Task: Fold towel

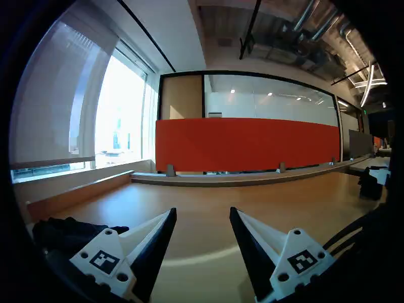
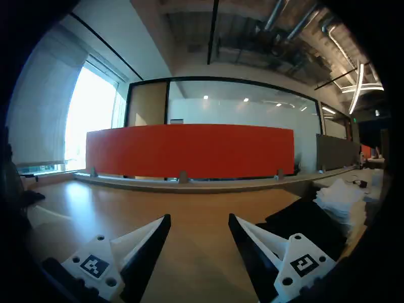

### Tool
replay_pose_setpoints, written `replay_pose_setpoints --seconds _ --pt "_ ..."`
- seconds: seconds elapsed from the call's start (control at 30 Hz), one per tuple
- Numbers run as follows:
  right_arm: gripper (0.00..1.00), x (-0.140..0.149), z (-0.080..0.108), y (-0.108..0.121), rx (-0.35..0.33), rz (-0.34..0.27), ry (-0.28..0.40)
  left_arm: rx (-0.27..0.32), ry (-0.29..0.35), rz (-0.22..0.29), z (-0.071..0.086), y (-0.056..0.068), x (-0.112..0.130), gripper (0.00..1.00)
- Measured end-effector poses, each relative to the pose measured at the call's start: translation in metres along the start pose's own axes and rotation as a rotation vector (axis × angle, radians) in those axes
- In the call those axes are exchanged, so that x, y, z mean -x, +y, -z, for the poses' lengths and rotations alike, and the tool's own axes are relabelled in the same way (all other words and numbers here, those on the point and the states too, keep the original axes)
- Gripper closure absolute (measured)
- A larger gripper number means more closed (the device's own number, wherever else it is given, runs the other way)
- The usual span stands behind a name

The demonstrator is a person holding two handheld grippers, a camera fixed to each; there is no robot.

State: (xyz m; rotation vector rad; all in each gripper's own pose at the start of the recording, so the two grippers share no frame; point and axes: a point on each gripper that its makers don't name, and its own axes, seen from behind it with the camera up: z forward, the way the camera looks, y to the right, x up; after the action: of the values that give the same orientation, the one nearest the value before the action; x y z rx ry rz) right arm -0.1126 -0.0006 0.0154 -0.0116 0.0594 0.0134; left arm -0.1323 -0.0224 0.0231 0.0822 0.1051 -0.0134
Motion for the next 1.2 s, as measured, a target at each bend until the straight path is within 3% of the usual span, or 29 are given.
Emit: replay_pose_setpoints --seconds 0.3,1.2 --pt "0.12 0.0003 0.0005 0.0004 0.0 -0.001 0.0 0.0 0.0 -0.001 0.0002 0.0005 -0.0003 0.14" --pt "0.11 -0.0001 0.0002 -0.0003 0.0 -0.001 -0.001 0.0 -0.001 -0.001 0.0013 0.0012 -0.0025 0.14"
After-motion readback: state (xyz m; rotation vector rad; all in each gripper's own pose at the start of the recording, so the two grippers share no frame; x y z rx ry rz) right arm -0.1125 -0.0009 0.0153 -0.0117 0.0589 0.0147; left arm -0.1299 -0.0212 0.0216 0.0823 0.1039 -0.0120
